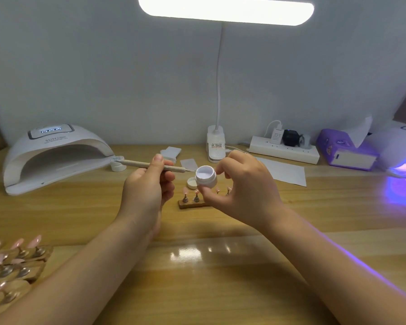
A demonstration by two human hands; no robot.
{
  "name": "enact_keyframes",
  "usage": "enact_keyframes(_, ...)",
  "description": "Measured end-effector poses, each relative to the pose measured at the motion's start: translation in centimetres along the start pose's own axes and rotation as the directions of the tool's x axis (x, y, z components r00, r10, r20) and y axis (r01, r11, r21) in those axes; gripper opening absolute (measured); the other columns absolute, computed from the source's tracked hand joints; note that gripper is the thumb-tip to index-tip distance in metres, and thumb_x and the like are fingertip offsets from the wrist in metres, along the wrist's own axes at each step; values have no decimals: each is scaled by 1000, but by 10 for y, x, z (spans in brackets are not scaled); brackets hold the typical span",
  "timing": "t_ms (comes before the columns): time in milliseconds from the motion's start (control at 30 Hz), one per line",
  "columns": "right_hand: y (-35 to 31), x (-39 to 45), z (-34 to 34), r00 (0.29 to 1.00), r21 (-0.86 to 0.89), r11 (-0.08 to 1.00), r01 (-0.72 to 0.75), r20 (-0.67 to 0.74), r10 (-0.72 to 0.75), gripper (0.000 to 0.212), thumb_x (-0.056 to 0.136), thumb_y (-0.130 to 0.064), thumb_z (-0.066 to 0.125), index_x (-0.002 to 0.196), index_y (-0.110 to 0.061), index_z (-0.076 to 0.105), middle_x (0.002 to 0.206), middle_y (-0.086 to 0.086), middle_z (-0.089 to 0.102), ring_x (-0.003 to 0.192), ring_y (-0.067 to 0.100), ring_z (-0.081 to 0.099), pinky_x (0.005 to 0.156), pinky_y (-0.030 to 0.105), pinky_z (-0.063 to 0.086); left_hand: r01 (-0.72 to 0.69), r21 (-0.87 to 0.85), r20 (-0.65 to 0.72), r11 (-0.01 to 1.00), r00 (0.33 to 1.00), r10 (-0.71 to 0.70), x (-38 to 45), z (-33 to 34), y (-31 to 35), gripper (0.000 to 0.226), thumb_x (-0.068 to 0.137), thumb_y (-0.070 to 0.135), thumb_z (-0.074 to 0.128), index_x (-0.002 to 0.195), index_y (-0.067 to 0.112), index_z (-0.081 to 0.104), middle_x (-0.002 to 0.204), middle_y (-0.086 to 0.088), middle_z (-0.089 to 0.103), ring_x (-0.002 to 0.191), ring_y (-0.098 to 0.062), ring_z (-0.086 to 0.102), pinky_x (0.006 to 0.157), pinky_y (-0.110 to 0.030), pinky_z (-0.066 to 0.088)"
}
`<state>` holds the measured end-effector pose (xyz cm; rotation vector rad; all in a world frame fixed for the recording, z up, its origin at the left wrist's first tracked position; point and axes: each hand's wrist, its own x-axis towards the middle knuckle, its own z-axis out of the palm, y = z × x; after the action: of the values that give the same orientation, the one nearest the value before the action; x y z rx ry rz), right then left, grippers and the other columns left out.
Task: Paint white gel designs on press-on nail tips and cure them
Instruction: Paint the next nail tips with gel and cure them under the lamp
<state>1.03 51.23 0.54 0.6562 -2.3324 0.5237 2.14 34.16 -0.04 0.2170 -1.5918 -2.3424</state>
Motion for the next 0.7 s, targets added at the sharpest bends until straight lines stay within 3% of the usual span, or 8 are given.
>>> enact_keyframes(133, 12, 4, -6, 998, -17, 998, -67, -20, 67, 37, 78, -48, 70, 85, -12, 64, 80, -3, 53, 73, 15, 47, 62, 30, 40, -76, -76, 33, 994, 996, 79, 0, 1, 4, 26, 99, 28, 50, 85, 15, 68, 63, 4, 65, 58, -6, 58, 57, -19, 48)
enact_keyframes(233, 32, 9, -11, 980, -20, 980, -198, -4, 198, 35, 79, -53, 66, 85, -20, 61, 78, -9, 49, 73, 11, 47, 57, 25, 33, -126, -72, 53, 989, 990, 130, -1, -1, 3, 24, 100, 22, 49, 90, 11, 69, 68, 0, 68, 65, -8, 62, 59, -19, 50)
enact_keyframes(367, 65, 6, -10, 870, 13, 881, -472, 169, 463, 29, 77, -57, 66, 82, -29, 59, 82, -12, 54, 78, 9, 52, 61, 29, 44, -171, 9, 48, 985, 984, 171, 1, -6, -3, 23, 98, 16, 47, 92, 10, 69, 70, -1, 68, 70, -10, 63, 66, -23, 50)
enact_keyframes(433, 79, -2, -6, 811, 65, 822, -566, 224, 541, 27, 75, -55, 69, 80, -29, 61, 78, -12, 57, 75, 8, 54, 58, 28, 41, -183, 27, 42, 983, 982, 182, 2, -7, -7, 24, 97, 14, 47, 89, 12, 69, 68, -1, 68, 70, -11, 63, 66, -24, 50)
enact_keyframes(700, 93, -14, 4, 719, -18, 775, -632, 359, 595, 35, 69, -58, 75, 88, -31, 66, 79, -12, 55, 73, 7, 51, 56, 25, 34, -127, -19, -4, 992, 992, 127, 8, -19, -22, 27, 95, 13, 48, 80, 12, 71, 64, -2, 67, 64, -11, 63, 58, -20, 51)
